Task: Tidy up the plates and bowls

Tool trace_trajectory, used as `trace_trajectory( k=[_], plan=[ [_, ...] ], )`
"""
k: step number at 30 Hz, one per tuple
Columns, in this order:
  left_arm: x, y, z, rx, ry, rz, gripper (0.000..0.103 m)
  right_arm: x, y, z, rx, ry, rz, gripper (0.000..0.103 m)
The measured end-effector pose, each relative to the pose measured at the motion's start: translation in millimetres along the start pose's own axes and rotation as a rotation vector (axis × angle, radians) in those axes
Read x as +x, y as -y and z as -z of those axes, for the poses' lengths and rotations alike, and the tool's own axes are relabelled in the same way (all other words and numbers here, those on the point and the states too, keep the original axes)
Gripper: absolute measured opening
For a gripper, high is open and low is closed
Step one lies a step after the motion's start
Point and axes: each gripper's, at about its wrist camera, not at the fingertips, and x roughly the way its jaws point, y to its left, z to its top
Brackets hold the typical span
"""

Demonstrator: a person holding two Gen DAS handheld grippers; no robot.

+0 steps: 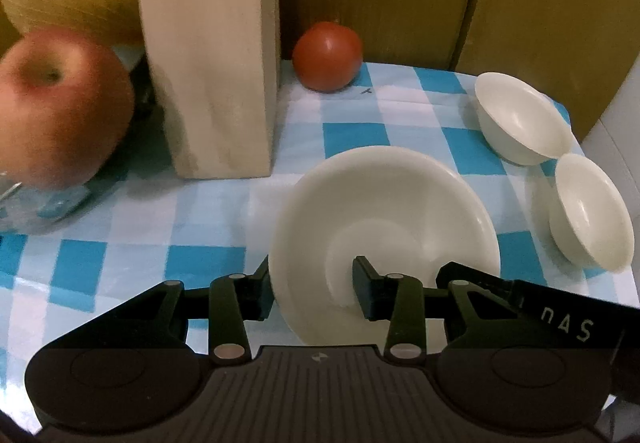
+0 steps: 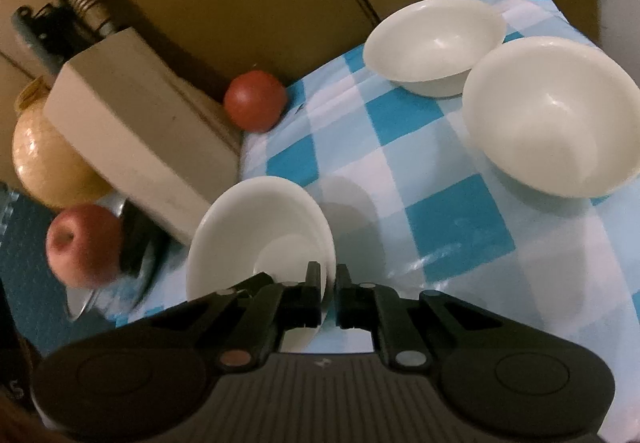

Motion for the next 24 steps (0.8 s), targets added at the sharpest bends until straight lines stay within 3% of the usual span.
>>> trace_trajectory(
  k=[15, 24],
  plan=[
    [-54.2, -0.1, 42.8, 0.063, 0.012, -0.036, 0.049, -38.9, -6.0, 35.2, -0.049, -0.117, -0.061, 0.011],
    [-63.3, -5.7, 59.1, 0.048, -0.013, -0.028, 0.051, -42.5, -9.0, 45.5, -0.075, -0.153, -0.060, 0.012]
  ],
)
